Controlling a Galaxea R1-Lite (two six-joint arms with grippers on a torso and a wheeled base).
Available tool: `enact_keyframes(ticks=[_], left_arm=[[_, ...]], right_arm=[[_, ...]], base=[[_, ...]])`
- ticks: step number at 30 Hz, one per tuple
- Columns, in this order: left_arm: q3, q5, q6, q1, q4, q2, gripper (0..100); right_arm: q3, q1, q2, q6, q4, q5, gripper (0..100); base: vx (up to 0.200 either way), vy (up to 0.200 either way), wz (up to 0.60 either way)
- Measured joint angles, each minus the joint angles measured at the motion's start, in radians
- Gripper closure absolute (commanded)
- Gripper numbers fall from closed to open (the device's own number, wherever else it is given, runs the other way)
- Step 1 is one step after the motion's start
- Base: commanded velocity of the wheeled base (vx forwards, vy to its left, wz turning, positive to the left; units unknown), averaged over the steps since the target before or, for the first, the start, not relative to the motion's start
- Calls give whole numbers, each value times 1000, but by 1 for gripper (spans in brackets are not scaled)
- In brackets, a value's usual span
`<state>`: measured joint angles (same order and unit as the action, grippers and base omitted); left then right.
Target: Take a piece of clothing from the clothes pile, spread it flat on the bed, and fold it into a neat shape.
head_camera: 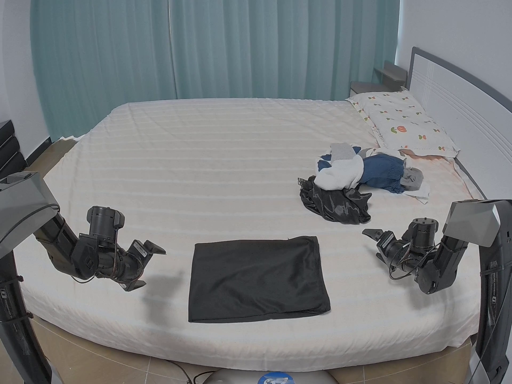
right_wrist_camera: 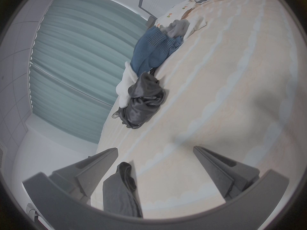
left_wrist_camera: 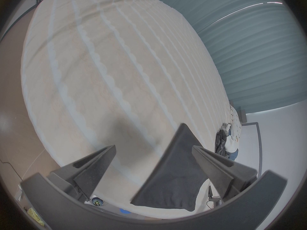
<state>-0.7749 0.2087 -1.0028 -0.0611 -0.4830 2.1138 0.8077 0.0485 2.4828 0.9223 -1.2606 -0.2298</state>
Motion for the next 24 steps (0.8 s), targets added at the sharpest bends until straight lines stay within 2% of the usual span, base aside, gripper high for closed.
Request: enact_keyframes(ticks=[13, 17, 24], left_arm=[[32, 0, 24, -87, -2, -10, 0], [39, 3, 95, -95, -4, -7, 0], [41, 10, 334, -99, -25, 23, 0]], right_arm=[[-7, 3, 1, 0, -1, 0, 0], [-7, 2, 1, 0, -1, -1, 0], [-11, 3, 2, -2, -17, 0, 0]], base=[[0, 0, 0], [0, 0, 0], [0, 0, 0]])
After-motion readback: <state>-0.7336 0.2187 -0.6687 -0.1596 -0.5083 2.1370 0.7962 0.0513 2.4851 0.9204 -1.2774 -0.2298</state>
